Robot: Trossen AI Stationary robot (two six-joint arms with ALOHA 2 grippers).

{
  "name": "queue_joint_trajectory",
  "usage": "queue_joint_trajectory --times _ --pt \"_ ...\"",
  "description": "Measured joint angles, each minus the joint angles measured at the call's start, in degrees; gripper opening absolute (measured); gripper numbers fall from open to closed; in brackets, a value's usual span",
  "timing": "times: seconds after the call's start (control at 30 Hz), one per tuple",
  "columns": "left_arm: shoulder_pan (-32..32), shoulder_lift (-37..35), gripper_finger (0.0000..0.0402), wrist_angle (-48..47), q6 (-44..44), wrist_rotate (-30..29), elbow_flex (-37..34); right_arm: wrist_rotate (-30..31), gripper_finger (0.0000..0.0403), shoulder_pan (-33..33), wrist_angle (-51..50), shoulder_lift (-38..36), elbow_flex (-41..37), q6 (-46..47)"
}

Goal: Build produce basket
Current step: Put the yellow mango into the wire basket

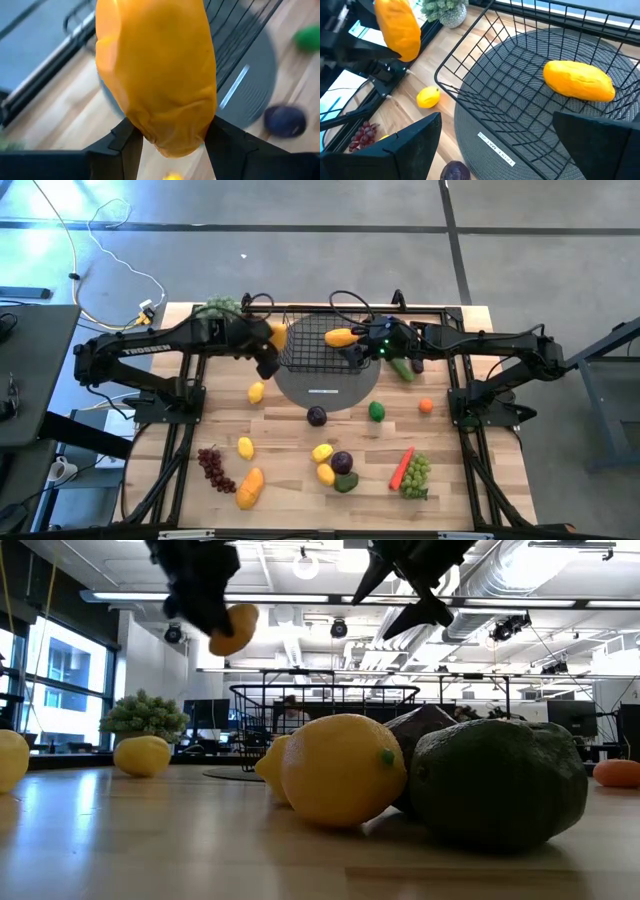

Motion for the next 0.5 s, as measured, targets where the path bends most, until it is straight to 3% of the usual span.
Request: queue_joint_trajectory --times 0.5 --pt "1.62 3.97 0.0172 25.55 6.43 -0.44 -0.22 1.63 0.0365 -3.18 0.11 0.0 0.0 -6.77"
